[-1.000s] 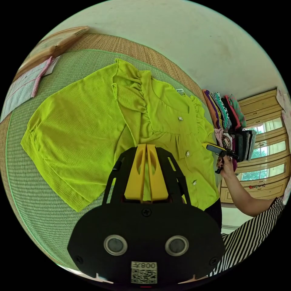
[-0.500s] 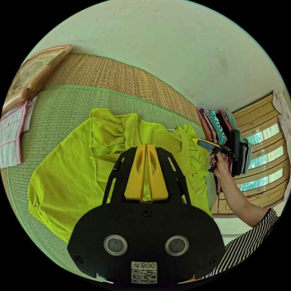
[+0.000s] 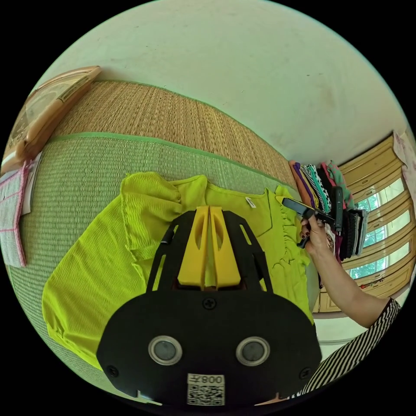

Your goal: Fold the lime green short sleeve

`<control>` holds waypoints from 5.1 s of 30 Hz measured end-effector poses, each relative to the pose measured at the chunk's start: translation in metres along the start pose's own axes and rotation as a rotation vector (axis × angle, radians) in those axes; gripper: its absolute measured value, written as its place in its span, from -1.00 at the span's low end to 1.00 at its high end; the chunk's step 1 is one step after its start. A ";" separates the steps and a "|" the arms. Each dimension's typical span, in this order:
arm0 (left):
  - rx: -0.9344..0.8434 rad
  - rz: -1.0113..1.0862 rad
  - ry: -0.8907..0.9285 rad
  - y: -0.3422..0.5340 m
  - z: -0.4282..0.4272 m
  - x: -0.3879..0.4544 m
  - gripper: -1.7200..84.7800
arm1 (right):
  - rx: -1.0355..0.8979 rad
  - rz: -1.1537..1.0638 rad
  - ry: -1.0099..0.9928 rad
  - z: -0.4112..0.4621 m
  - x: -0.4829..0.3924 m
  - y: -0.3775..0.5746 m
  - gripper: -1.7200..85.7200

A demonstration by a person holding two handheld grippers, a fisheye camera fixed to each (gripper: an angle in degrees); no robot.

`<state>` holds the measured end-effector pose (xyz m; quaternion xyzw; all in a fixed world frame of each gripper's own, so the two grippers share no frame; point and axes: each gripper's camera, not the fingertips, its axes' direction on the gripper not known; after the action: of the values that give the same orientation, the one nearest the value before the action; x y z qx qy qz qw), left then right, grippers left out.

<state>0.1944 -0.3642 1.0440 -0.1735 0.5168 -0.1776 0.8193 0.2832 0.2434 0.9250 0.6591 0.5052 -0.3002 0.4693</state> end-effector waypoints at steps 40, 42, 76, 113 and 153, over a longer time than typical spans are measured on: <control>-0.491 0.959 0.033 0.087 0.572 0.407 -0.68 | 0.146 0.268 -0.232 -0.178 0.179 0.319 -0.88; -0.530 0.987 0.007 0.092 0.595 0.416 -0.69 | 0.142 0.273 -0.245 -0.179 0.182 0.319 -0.90; -0.253 0.464 0.035 0.099 0.523 0.219 -0.95 | 0.267 -0.070 -0.654 -0.215 0.122 0.328 -0.96; -0.429 0.555 0.068 0.044 0.585 0.271 -0.89 | 0.142 0.090 -0.305 -0.158 0.113 0.296 -0.96; -0.357 0.527 0.159 0.204 0.257 0.235 -0.96 | 0.098 0.195 -0.355 -0.097 0.175 0.314 -0.96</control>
<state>0.5456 -0.2699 0.8684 -0.1604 0.6294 0.1210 0.7507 0.6271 0.3846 0.9080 0.6638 0.3331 -0.3889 0.5452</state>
